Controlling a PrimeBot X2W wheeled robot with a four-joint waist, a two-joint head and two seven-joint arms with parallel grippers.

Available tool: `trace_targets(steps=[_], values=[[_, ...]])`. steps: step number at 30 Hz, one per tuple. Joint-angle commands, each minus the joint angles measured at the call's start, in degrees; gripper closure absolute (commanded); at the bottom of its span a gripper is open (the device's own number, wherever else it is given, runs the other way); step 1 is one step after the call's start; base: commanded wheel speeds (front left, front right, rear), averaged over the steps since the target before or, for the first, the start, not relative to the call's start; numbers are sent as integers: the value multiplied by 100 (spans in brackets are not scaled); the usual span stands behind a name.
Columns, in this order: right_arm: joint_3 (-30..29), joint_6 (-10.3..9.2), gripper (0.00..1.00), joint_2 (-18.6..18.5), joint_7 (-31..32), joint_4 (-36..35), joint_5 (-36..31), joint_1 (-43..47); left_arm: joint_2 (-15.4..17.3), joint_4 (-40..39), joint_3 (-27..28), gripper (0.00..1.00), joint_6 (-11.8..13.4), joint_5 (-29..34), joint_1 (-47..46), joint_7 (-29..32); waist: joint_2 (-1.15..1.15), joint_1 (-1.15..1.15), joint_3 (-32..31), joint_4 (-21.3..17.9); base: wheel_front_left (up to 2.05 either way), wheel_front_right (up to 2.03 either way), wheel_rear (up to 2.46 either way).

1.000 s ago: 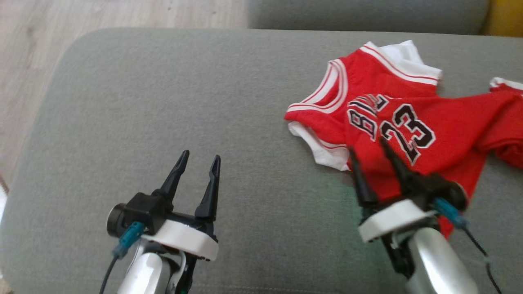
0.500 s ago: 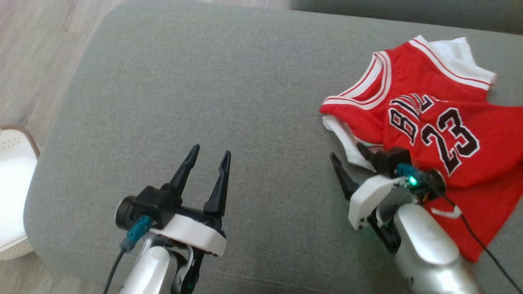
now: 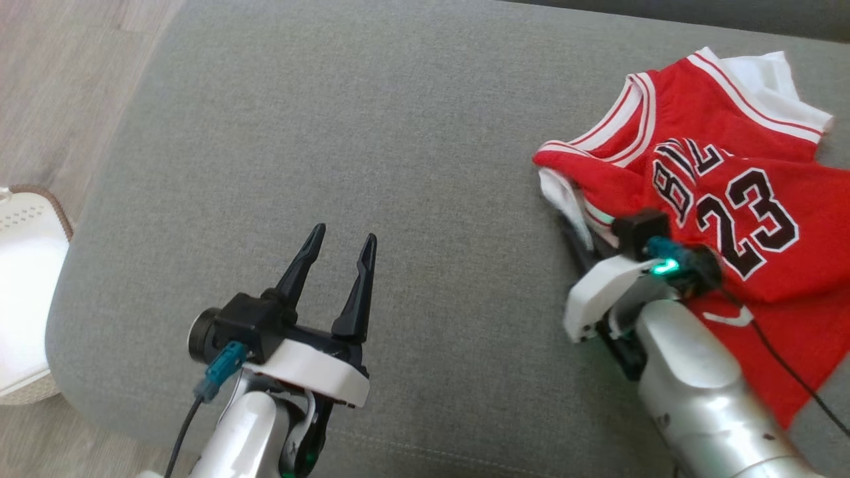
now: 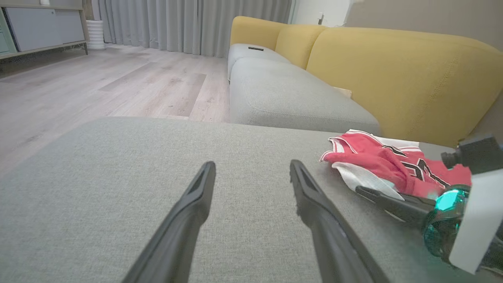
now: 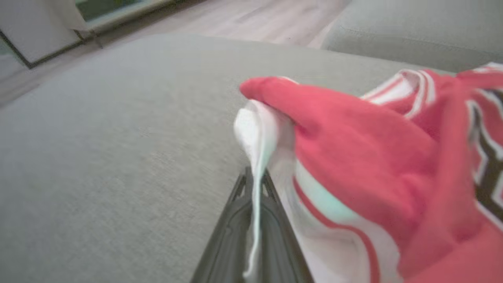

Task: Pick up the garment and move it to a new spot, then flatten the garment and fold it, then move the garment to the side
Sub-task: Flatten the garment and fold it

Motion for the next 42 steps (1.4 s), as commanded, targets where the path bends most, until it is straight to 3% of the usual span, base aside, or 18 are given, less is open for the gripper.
trace_targets(steps=[1,10,15,16,17,20,23,27,34,39,42], values=[[415,-5,100,89,-260,-265,249,-199,12,-165,184,0,15,-23,-226,-29,0,-1,-30,-34,0,0,0],[2061,-5,100,89,-707,-1049,1160,-521,12,-146,183,0,4,-7,-220,-29,0,-1,-153,-117,0,0,0],[3069,-5,100,89,-730,-988,1359,-581,12,-138,164,0,-4,-3,-229,-29,0,-1,-185,-71,0,0,0],[3250,-5,84,89,-732,-941,1396,-598,12,-137,166,0,0,-3,-226,-29,0,-1,-194,-64,0,0,0],[3408,-5,0,89,-733,-892,1486,-594,12,-133,167,0,0,-3,-220,-29,0,-1,-204,-56,0,0,0],[3889,-5,0,53,-735,-777,1776,-610,12,-118,190,0,3,9,-189,-29,0,-1,-244,-67,0,0,0],[3998,-5,0,-58,-740,-724,1956,-675,12,-110,260,0,27,33,-131,-29,0,-1,-302,-153,0,0,0],[3445,-5,0,-266,-742,-1015,1958,-540,12,-124,391,0,40,75,-89,-29,0,-1,-394,-355,0,0,0],[1245,-5,0,-580,-743,-1762,1211,559,12,-185,688,0,10,167,-19,-29,0,-1,-566,-872,0,0,0],[-494,-5,0,-288,-744,-2611,421,1598,12,-228,840,0,-28,199,36,-29,0,-1,-634,-1209,0,0,0],[-1164,-5,0,-73,-744,-3118,51,2126,12,-209,871,0,-66,201,62,-29,0,-1,-656,-1348,0,0,0]])
